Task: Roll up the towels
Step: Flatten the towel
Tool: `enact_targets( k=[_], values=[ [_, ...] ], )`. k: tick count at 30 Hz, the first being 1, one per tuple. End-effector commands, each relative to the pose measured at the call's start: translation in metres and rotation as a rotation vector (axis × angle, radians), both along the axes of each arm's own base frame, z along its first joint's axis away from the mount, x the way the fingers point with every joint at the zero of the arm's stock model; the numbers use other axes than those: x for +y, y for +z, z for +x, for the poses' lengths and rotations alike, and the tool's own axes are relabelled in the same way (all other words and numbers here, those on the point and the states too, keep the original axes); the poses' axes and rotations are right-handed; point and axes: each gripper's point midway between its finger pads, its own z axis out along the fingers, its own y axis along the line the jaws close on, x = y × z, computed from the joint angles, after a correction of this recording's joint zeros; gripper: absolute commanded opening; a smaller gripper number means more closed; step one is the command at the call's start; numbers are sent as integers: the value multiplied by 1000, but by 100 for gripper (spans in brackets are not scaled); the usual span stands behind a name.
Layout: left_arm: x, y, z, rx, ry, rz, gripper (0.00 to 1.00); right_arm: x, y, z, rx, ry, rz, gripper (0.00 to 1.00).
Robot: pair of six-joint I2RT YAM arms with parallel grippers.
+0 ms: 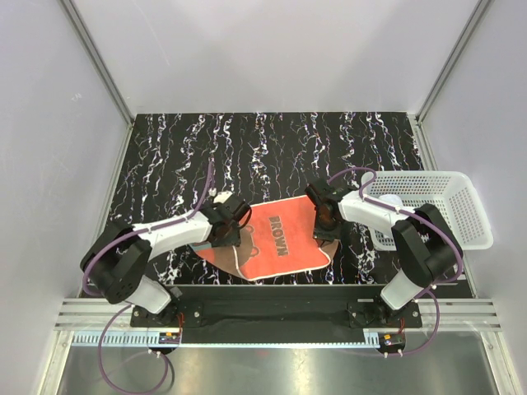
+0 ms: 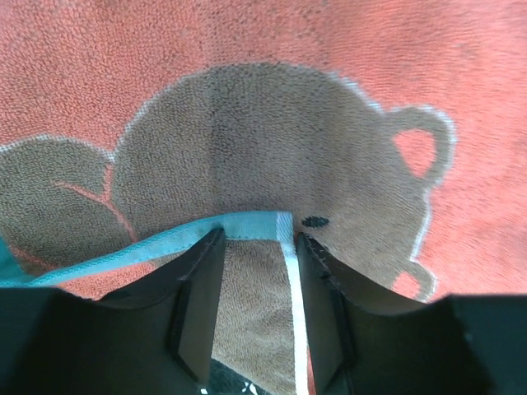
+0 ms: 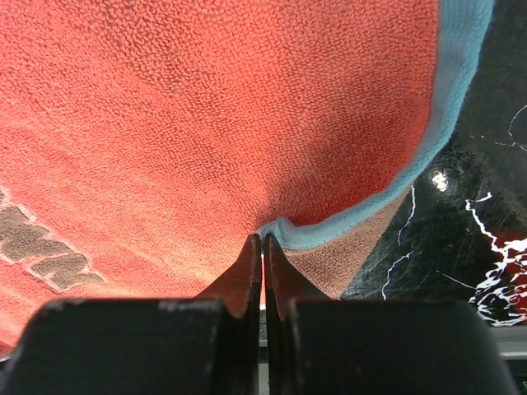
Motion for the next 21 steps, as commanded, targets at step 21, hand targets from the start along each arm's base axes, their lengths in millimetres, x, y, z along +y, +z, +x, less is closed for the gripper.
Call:
enact_targets(
  k=[21],
  values=[
    [18,58,12,-135,32,48,35,3,0,-1,-7,10,6,0]
  ],
)
